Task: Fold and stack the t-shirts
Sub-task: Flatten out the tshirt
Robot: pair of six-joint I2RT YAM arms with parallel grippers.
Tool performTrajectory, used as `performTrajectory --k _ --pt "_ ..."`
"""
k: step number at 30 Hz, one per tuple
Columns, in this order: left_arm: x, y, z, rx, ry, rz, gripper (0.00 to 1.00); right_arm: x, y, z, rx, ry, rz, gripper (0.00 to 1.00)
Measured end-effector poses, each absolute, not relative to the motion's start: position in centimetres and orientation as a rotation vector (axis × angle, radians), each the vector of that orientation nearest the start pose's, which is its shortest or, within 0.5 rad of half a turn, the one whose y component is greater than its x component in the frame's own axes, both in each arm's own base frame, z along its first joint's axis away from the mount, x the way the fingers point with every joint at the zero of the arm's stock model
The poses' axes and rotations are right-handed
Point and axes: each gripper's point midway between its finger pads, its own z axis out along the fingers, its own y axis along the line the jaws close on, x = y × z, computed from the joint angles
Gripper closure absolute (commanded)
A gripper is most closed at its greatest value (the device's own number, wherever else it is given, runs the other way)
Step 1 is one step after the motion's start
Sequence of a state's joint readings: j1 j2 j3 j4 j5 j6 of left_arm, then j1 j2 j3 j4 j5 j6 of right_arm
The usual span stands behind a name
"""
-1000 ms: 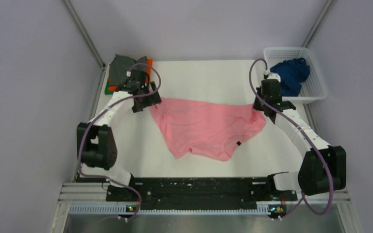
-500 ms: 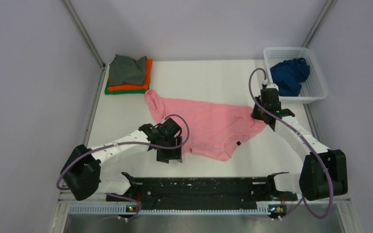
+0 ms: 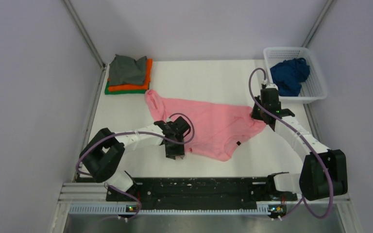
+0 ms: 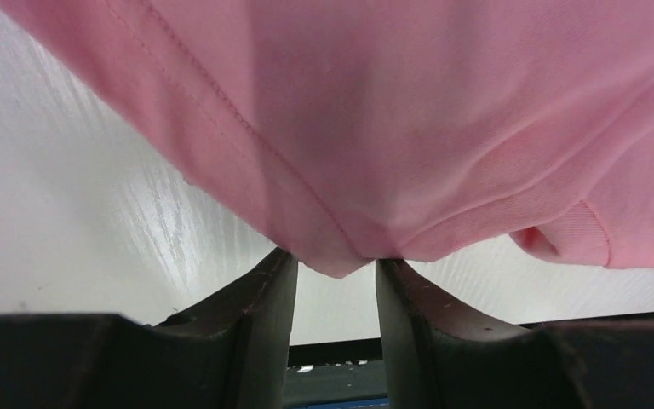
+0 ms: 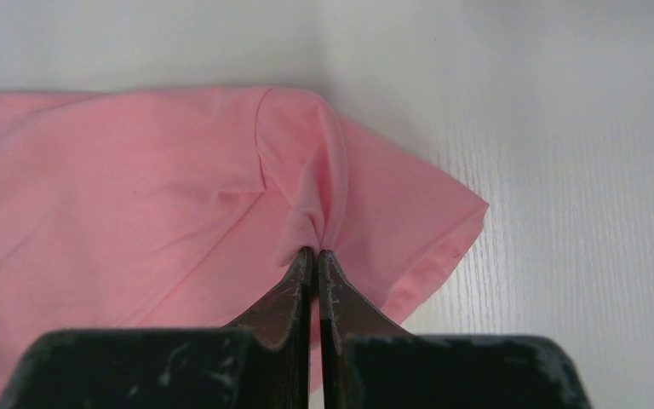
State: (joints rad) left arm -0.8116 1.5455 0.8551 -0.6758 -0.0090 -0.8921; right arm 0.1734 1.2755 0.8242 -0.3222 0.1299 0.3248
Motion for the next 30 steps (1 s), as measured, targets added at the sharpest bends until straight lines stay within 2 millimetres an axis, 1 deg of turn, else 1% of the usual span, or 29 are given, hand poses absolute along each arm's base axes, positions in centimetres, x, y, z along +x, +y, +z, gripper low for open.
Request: performTrajectory --k 2,4,5,6,7,8,13,16,19,21,24,28,29,30 --pt "16.5 -21.7 1.8 -0.123 2.973 -0.235 0.62 33.7 4.9 11.0 0.240 2.326 0.095 1.00" --pt "16.7 -21.8 1.9 -0.125 2.963 -0.238 0.75 33.7 4.9 11.0 0.240 2.326 0.095 1.00" --pt "16.7 -21.8 1.9 -0.128 2.961 -0.238 0.85 33.7 4.9 11.0 0.240 2.326 0.096 1.00" --pt "16.8 -21.8 1.9 -0.130 2.958 -0.237 0.89 33.7 4.9 11.0 0.240 2.326 0.096 1.00" --pt "16.8 -21.9 1.9 -0.132 2.957 -0.240 0.96 33.7 4.9 11.0 0.240 2.326 0.096 1.00" --pt "16.9 -21.9 2.0 -0.133 2.955 -0.242 1.00 33.7 4.9 11.0 0.240 2.327 0.095 1.00" --pt "17.2 -22.1 2.8 -0.141 2.942 -0.255 1.00 33.6 4.9 10.9 0.240 2.334 0.093 1.00" --pt "17.4 -21.6 4.4 -0.171 2.909 -0.277 1.00 33.5 4.9 11.0 0.240 2.335 0.091 1.00" --pt "18.7 -20.9 7.2 -0.231 2.834 -0.344 1.00 33.4 4.7 11.4 0.242 2.324 0.085 1.00" --pt "20.4 -20.1 9.9 -0.289 2.745 -0.399 1.00 33.3 4.5 12.1 0.245 2.304 0.079 1.00" --pt "23.2 -18.4 14.3 -0.354 2.579 -0.438 1.00 33.3 4.2 13.6 0.248 2.266 0.064 1.00" --pt "25.9 -16.5 20.3 -0.364 2.366 -0.450 1.00 34.1 3.7 17.4 0.253 2.174 0.054 1.00" --pt "26.6 -16.0 22.1 -0.362 2.308 -0.441 1.00 34.4 3.6 18.8 0.252 2.141 0.050 1.00" --pt "27.4 -15.3 24.2 -0.362 2.241 -0.427 1.00 34.9 3.5 20.9 0.251 2.093 0.049 1.00"
